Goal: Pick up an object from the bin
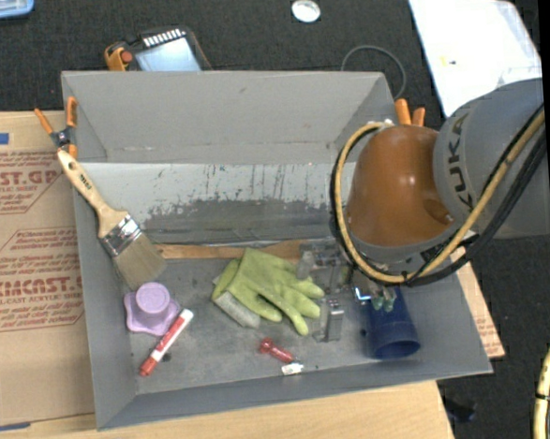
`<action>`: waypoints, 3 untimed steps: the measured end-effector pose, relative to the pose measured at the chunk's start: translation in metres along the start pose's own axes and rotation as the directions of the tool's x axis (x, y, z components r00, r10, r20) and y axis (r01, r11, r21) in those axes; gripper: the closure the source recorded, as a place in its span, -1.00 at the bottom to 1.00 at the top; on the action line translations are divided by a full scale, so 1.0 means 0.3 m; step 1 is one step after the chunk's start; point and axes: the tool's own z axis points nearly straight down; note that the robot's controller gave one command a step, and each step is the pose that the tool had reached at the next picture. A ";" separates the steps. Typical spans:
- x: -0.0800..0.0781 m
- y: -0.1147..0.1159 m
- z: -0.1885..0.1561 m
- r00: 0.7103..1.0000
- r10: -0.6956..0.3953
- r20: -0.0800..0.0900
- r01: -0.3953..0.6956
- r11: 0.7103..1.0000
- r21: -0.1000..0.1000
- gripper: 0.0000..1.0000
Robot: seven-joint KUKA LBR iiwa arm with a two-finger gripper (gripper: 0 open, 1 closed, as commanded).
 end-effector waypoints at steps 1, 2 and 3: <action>0.000 0.000 0.000 1.000 0.000 0.000 0.000 1.000 0.000 -1.00; -0.063 0.042 0.111 0.992 0.127 0.009 -0.127 0.992 -0.001 -1.00; -0.186 0.042 0.229 0.991 0.134 -0.001 -0.134 0.991 0.000 -1.00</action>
Offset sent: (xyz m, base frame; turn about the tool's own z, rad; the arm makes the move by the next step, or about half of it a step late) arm 0.0307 0.0255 -0.0695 0.2300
